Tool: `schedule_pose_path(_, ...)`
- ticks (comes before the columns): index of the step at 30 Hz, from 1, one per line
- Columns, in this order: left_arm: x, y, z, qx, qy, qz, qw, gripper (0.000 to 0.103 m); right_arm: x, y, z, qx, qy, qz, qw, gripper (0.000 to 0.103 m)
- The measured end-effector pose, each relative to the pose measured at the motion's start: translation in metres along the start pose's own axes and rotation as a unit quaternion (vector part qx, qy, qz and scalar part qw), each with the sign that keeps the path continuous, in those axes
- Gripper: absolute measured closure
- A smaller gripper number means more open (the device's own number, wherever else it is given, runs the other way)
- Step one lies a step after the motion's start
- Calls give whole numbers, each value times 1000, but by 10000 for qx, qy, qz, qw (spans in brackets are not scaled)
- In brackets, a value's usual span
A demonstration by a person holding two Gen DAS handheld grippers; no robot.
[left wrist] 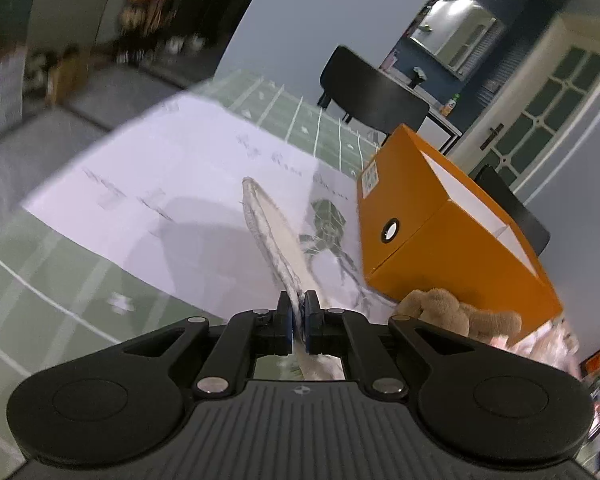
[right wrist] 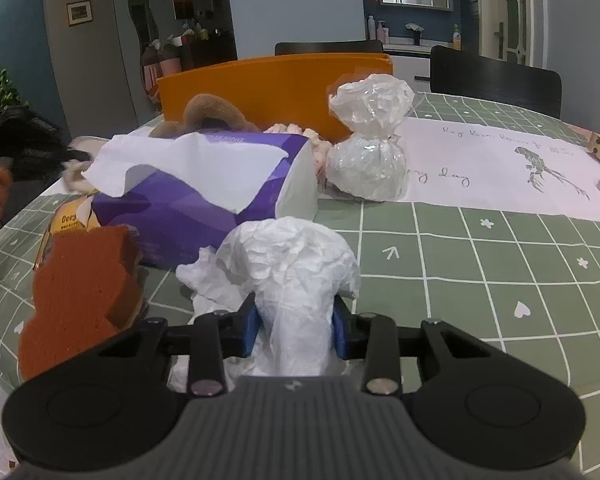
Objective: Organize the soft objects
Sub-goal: 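Grasp the beige oval fabric pad with the left gripper while the right gripper holds the tissue, then carry the pad and tissue with both grippers over the orange box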
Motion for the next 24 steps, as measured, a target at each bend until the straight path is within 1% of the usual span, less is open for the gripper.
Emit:
schedule_pose_path(2, 17, 4, 2, -154, -53, -59, 9999, 98, 0, -1, 0, -15, -13, -15, 10000, 71)
schedule_pose_path(3, 26, 7, 5, -184, -56, -26, 9998, 98, 0, -1, 0, -21, -19, -27, 10000, 72)
schedule_pose_path(5, 41, 9, 8, -222, -51, 123, 9997, 98, 1, -1, 0, -7, -26, -38, 10000, 75)
schedule_pose_path(7, 59, 6, 11, -375, -110, 225, 9990, 98, 3, -2, -1, 8, -40, -35, 10000, 77)
schedule_pose_path(9, 78, -1, 14, -547, -239, 356, 9976, 98, 8, -3, -3, 43, -71, -22, 10000, 78)
schedule_pose_path(11, 94, -9, 15, -684, -294, 571, 9956, 98, 14, -4, -5, 74, -139, -17, 9999, 80)
schedule_pose_path(12, 98, -13, 15, -768, -316, 615, 9946, 98, 19, -4, -7, 90, -164, -17, 9998, 81)
schedule_pose_path(14, 108, -25, 16, -998, -351, 725, 9917, 98, 28, -5, -9, 124, -222, -4, 9997, 81)
schedule_pose_path(19, 124, -48, 25, -1419, -273, 1256, 9815, 98, 56, -6, -13, 207, -374, -12, 9991, 82)
schedule_pose_path(24, 141, -74, 34, -1823, -318, 1568, 9701, 98, 78, 0, -17, 341, -500, -99, 9981, 82)
Point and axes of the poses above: each gripper's, at about its wrist camera, not at the fingertips, and x roughly against the way its jaws point, y to its left, z to its underside, the point moved 2 cm from there along -x, roughly the way its jaws point, and after that the axes turned 12 degrees about -x, right-handed, at the moved point
